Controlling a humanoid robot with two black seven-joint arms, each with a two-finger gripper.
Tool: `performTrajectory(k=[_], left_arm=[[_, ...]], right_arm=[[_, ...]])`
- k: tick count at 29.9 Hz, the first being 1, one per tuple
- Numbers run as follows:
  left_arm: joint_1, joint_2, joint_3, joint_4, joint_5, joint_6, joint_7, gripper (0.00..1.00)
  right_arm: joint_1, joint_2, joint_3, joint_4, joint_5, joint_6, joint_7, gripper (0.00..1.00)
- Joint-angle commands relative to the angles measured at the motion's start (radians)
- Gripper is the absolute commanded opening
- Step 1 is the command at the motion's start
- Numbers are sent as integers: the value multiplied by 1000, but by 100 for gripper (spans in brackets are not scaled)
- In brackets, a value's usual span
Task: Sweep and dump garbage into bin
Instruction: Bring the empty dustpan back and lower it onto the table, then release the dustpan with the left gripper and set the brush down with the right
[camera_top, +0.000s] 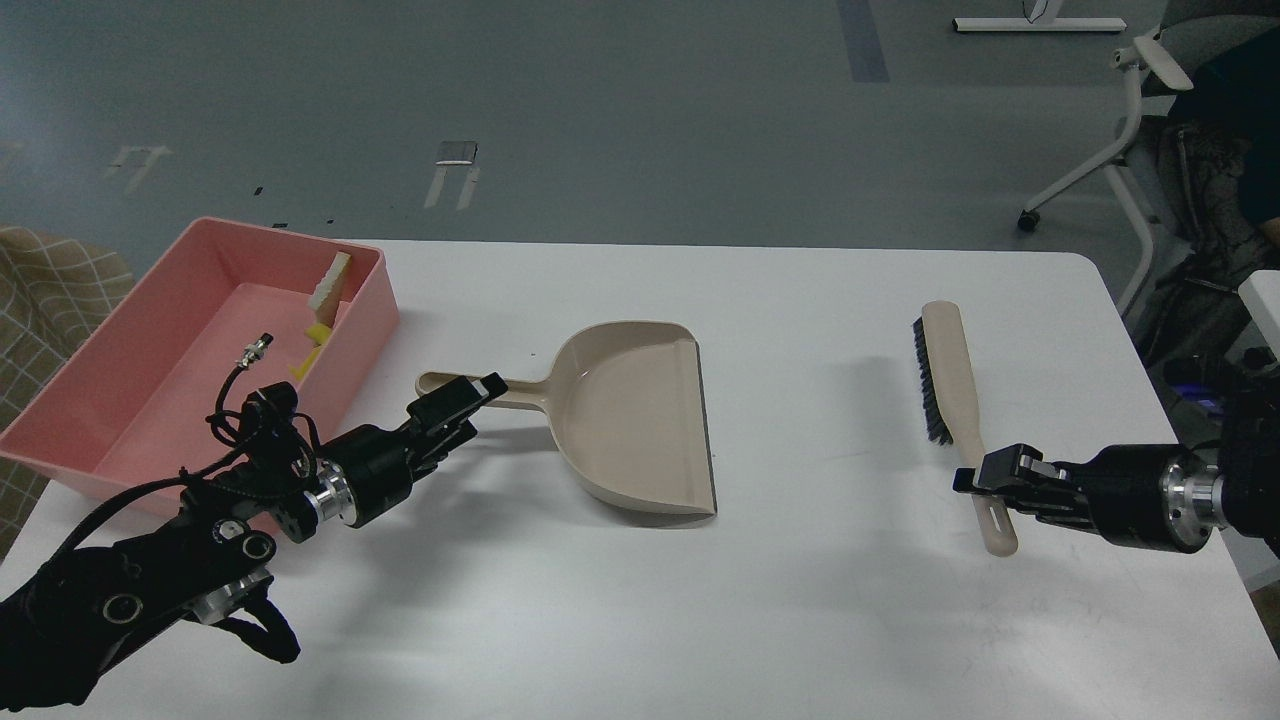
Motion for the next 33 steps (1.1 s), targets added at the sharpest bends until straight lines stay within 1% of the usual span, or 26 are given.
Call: performTrajectory(k=[1,6,10,15,21,26,28,33], left_arm=[[17,9,0,-8,4,-5,-5,96],[36,32,0,-26,3,-13,-37,96],[49,65,-3,-56,3,-15,-39,97],[52,76,-3,-69,3,-15,-59,97],[52,82,-3,-69,3,-15,-60,97],[54,81,-3,-68,3,-15,-71,97],[54,79,-3,-68,1,-13,-71,97],[54,79,-3,-68,1,-12,-71,97]], right_arm=[[2,26,28,-33,3,0,0,0],[-1,76,36,-105,29,0,0,0],[-3,95,37,-142,104,0,-1,0],[-6,103,36,-147,111,0,-6,0],[-9,103,26,-147,111,0,-14,0],[-15,103,25,-144,111,0,-14,9],[-20,103,25,-144,111,0,-14,11],[-40,103,25,-145,109,0,-18,21]])
